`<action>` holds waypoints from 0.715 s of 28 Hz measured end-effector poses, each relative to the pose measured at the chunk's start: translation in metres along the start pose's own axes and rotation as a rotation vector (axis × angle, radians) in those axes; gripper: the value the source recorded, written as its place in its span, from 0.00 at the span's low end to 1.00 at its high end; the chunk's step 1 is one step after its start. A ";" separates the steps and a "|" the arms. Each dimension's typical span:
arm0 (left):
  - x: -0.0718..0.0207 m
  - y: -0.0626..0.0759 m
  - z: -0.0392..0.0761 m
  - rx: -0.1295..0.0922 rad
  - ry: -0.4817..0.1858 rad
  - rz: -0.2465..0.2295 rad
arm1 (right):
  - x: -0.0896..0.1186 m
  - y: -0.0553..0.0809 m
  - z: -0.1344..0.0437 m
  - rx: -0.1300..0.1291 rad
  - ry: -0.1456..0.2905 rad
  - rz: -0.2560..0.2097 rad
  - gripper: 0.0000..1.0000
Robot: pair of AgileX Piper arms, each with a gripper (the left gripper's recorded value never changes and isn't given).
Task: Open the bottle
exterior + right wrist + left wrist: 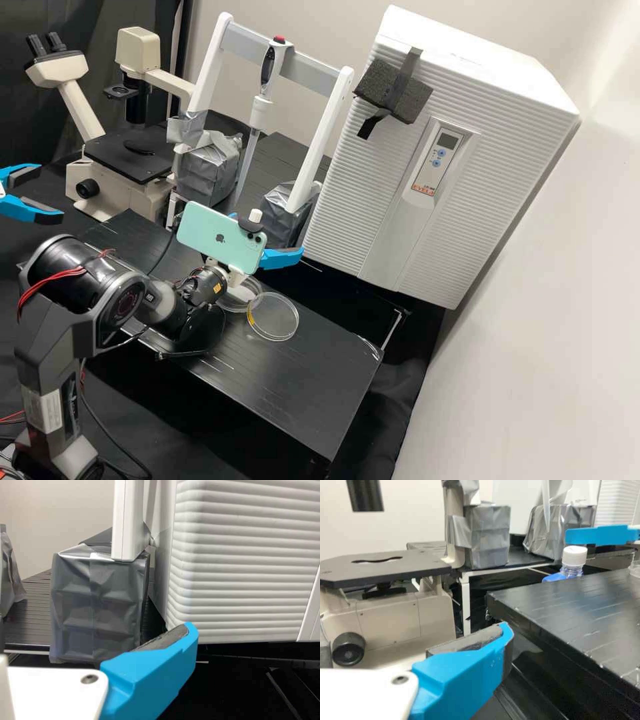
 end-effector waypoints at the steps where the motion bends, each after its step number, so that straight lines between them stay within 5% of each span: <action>1: 0.0002 -0.001 -0.001 -0.002 0.003 -0.003 | 0.000 0.000 0.000 0.000 0.000 0.000 1.00; 8: 0.0043 -0.013 -0.003 -0.035 -0.009 -0.057 | 0.000 0.000 0.000 0.000 0.000 0.000 1.00; 20: 0.0057 -0.018 -0.001 -0.034 -0.044 -0.088 | 0.000 0.000 0.000 0.000 0.000 0.000 1.00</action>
